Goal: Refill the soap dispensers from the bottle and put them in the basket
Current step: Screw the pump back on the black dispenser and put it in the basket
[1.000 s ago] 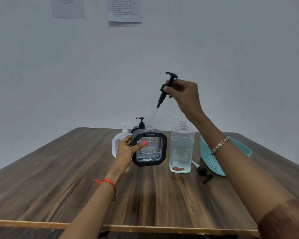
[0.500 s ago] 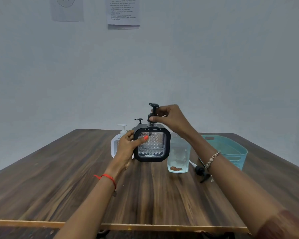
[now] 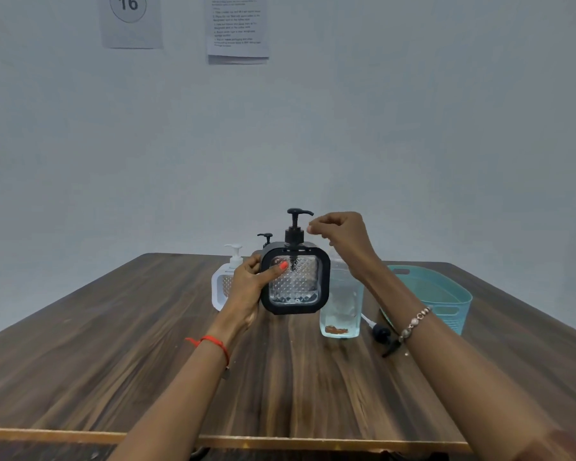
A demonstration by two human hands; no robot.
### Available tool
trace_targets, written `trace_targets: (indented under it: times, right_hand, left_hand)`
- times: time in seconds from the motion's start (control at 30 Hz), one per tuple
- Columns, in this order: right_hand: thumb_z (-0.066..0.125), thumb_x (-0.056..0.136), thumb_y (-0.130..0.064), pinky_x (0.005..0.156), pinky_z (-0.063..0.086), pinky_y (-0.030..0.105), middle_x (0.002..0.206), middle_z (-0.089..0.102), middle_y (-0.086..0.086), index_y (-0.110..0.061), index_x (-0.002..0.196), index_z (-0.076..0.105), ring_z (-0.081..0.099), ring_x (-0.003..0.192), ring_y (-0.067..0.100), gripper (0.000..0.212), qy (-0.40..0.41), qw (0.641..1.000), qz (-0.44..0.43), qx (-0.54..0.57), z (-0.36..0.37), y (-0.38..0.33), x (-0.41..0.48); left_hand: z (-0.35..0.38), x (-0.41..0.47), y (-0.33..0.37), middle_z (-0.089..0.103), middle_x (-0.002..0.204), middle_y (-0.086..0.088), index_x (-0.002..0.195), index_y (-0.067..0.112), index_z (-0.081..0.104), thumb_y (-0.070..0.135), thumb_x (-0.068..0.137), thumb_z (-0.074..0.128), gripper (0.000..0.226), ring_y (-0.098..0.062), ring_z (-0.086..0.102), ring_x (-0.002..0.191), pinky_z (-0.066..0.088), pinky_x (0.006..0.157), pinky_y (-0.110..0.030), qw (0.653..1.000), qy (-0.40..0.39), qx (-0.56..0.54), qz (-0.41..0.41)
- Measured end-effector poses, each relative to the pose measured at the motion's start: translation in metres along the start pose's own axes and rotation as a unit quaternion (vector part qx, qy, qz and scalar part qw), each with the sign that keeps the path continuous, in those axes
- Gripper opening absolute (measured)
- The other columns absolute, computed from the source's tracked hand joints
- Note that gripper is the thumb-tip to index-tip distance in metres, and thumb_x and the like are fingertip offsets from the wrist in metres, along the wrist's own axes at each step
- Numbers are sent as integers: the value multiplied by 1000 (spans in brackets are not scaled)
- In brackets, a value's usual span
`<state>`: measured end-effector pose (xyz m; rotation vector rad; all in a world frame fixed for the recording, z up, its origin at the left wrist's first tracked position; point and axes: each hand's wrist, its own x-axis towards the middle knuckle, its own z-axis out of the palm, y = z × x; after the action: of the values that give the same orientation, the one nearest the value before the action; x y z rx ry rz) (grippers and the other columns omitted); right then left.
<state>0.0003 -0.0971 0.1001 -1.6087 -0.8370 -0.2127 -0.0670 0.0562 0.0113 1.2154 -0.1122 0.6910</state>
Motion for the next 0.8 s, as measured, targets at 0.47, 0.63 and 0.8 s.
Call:
trace_targets:
  times: [0.47, 0.63, 0.8]
  right_hand:
    - [66, 81, -10, 64, 52, 15, 75, 73, -3, -12, 85, 73, 69, 73, 8, 8, -201, 974, 33, 103, -4, 5, 6]
    - [76, 74, -21, 59, 51, 14, 67, 71, -7, -19, 78, 72, 67, 62, 4, 6, -150, 989, -2, 20, -2, 6, 4]
    - [71, 79, -17, 84, 55, 26, 100, 71, 5, -14, 101, 65, 69, 91, 13, 23, -235, 971, 23, 26, -3, 4, 8]
  left_hand:
    - [7, 3, 3, 75, 83, -3, 98, 7, 62, 14, 55, 78, 47, -17, 71, 77, 56, 63, -25, 999, -30, -6, -12]
    - [7, 0, 6, 75, 81, -2, 100, 6, 61, 13, 56, 77, 46, -17, 71, 75, 56, 61, -25, 999, -30, -10, -18]
    - [9, -4, 4, 75, 80, -4, 97, 6, 61, 10, 57, 76, 43, -18, 71, 73, 56, 60, -25, 999, -37, -17, -30]
